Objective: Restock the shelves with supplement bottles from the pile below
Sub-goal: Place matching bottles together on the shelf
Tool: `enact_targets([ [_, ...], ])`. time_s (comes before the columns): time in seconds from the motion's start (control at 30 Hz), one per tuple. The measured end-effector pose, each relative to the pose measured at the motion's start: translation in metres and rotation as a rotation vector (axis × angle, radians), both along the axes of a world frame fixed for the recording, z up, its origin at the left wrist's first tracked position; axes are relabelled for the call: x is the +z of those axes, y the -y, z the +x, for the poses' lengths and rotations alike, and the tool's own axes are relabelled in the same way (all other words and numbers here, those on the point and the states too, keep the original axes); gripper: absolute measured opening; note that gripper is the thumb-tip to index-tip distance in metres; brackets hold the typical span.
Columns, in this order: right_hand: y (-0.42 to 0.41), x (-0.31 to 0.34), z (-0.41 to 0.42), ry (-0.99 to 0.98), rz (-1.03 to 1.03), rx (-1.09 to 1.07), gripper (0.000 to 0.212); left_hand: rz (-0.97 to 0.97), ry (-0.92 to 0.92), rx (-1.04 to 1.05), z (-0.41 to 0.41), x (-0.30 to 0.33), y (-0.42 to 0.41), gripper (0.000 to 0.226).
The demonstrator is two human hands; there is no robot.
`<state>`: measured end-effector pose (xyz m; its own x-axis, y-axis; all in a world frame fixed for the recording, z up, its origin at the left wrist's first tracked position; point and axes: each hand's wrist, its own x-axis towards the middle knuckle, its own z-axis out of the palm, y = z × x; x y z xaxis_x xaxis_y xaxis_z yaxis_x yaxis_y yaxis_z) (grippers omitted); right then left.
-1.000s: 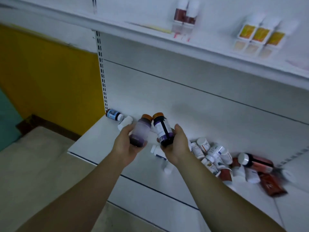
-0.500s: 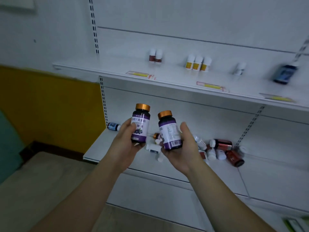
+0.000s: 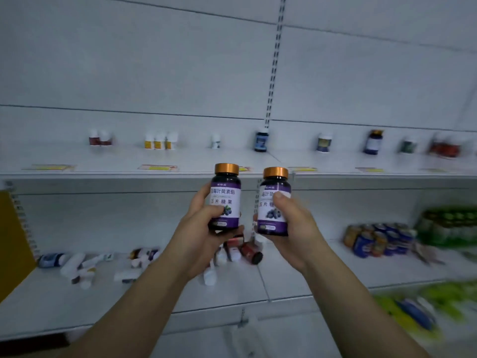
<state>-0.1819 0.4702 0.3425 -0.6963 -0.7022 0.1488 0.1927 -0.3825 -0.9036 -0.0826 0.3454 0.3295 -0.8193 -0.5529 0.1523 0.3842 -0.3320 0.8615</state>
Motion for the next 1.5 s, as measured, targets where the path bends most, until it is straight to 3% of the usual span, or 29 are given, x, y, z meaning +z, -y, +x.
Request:
enact_targets([
  [0.1, -0.070, 0.011, -0.042, -0.133, 0.025, -0.186, 0.015, -0.048, -0.014, -0.130, -0.054, 0.008, -0.065, 0.051],
  [0.27, -0.167, 0.026, -0.101, -0.189, 0.087, -0.441, 0.023, -0.152, -0.001, -0.251, -0.131, 0.016, -0.150, 0.056],
  [0.43, -0.234, 0.032, -0.148, -0.199, 0.172, -0.554, 0.023, -0.100, -0.031, -0.417, -0.198, 0.026, -0.208, 0.059],
  [0.7, -0.271, 0.031, -0.238, -0.098, 0.104, -0.689, 0.018, -0.157, -0.037, -0.584, -0.309, 0.032, -0.241, 0.060],
  [0.87, -0.269, 0.045, -0.307, -0.060, 0.117, -0.747, 0.036, -0.186, -0.029, -0.625, -0.383, 0.047, -0.244, 0.058],
  [1.0, -0.269, 0.055, -0.360, -0.120, 0.166, -0.777, 0.021, -0.227, -0.001, -0.596, -0.431, 0.055, -0.246, 0.058],
  [1.2, -0.270, 0.060, -0.454, -0.232, 0.227, -0.738, 0.032, -0.361, 0.055, -0.462, -0.496, 0.065, -0.252, 0.059],
  [1.5, -0.273, 0.068, -0.598, -0.413, 0.319, -0.457, 0.038, -0.544, 0.204, -0.066, -0.591, 0.071, -0.262, 0.068],
])
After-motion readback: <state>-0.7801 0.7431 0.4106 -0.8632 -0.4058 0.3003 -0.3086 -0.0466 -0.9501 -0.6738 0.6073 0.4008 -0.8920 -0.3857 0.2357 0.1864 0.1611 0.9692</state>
